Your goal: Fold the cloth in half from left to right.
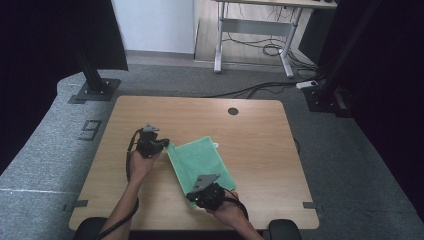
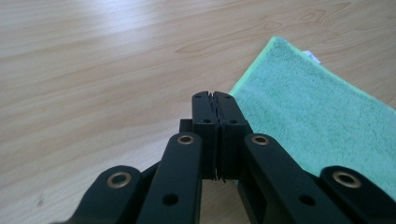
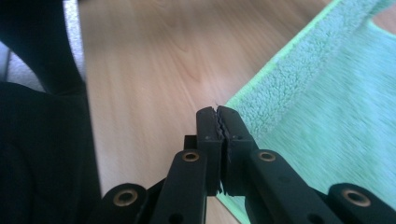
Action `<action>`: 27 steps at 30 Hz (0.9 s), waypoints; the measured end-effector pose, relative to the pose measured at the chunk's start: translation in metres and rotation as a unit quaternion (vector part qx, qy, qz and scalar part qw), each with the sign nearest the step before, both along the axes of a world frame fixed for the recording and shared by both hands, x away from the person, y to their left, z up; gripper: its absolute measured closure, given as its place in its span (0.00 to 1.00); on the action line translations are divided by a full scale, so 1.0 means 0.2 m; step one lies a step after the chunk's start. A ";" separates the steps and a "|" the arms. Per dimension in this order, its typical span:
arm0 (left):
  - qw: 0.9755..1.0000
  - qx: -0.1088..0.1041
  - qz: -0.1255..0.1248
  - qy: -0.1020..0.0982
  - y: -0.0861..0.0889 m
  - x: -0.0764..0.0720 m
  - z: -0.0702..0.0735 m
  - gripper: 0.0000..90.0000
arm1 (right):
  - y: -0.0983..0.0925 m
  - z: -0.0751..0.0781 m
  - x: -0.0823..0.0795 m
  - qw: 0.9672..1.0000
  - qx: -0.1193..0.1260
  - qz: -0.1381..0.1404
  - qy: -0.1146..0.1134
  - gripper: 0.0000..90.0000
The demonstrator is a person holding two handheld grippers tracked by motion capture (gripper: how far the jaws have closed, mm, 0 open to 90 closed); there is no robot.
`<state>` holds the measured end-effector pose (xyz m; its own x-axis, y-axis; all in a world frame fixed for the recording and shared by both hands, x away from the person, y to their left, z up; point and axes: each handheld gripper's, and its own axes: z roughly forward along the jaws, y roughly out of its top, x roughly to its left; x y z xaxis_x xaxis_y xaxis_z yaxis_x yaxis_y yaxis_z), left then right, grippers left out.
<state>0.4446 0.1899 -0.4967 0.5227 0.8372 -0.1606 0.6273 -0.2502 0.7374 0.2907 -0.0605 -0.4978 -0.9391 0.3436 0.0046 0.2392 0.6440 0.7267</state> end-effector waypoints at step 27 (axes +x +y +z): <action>0.999 0.021 -0.038 -0.021 -0.37 0.16 0.02 0.98 | -0.37 0.00 0.09 0.996 0.016 -0.086 -0.003 0.97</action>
<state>0.4771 0.1158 -0.4931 0.5912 0.7999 -0.1029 0.5741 -0.3278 0.7503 0.3080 -0.1338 -0.4981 -0.8666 0.4989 0.0118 0.3390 0.5711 0.7476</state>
